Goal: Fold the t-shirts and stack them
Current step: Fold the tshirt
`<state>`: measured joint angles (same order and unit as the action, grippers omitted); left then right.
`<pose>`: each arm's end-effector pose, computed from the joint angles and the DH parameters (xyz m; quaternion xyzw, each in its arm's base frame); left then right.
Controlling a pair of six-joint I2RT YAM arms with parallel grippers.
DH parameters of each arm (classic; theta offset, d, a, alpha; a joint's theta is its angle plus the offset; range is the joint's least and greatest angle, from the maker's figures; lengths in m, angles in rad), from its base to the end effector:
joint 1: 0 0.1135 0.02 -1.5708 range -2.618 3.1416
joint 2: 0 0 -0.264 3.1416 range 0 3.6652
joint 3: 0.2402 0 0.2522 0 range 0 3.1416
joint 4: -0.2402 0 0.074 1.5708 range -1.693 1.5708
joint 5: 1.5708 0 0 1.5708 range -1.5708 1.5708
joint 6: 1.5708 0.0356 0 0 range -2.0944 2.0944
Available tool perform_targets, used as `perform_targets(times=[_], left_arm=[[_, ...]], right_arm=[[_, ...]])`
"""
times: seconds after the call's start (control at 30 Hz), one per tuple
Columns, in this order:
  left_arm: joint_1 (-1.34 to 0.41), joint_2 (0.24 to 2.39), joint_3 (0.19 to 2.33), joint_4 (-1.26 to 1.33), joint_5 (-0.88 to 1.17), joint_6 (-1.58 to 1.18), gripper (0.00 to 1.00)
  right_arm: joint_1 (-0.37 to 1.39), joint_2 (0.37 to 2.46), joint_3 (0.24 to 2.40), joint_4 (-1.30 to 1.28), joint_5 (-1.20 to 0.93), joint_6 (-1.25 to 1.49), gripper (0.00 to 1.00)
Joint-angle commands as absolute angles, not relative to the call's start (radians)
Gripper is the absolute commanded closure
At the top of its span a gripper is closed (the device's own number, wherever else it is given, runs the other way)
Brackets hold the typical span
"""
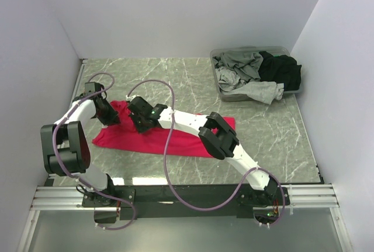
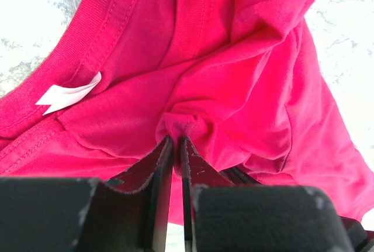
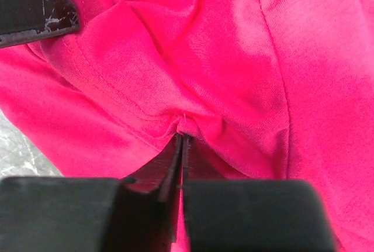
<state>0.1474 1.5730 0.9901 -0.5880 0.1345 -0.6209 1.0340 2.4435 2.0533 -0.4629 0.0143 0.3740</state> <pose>0.2981 0.0394 0.1921 -0.3541 0.9116 -0.1105 0.1772 0.2785 0.4670 0.1629 -0.3010 0.8866 0.2222 0.2720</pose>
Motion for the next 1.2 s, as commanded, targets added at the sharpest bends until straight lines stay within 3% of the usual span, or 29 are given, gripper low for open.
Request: perform_targets(times=[0.0, 0.5, 0.63, 0.67, 0.77, 0.83, 1.03, 1.17], left_arm=[[0.15, 1.523, 0.982, -0.589, 0.123, -0.606, 0.84], [0.146, 1.37, 0.867, -0.658, 0.101, -0.693, 0.82], [0.144, 1.295, 0.848, -0.707, 0.136, -0.707, 0.66], [0.146, 1.283, 0.851, -0.716, 0.141, -0.713, 0.56], [0.144, 1.243, 0.868, -0.753, 0.138, -0.729, 0.41], [0.146, 1.241, 0.877, -0.755, 0.126, -0.736, 0.38], [0.144, 1.322, 0.841, -0.67, 0.149, -0.738, 0.42], [0.138, 1.387, 0.819, -0.631, 0.176, -0.716, 0.53]], right_arm=[[1.026, 2.416, 2.046, -0.453, 0.043, 0.373, 1.0], [0.968, 2.181, 1.838, -0.443, -0.116, 0.308, 1.0], [0.966, 2.151, 1.796, -0.454, -0.153, 0.284, 1.0], [0.966, 2.151, 1.784, -0.457, -0.156, 0.278, 1.0], [0.963, 2.148, 1.77, -0.48, -0.156, 0.258, 1.0], [0.959, 2.134, 1.749, -0.476, -0.158, 0.252, 1.0], [0.919, 2.138, 1.73, -0.477, -0.179, 0.245, 1.0], [0.905, 2.152, 1.738, -0.479, -0.189, 0.247, 1.0]])
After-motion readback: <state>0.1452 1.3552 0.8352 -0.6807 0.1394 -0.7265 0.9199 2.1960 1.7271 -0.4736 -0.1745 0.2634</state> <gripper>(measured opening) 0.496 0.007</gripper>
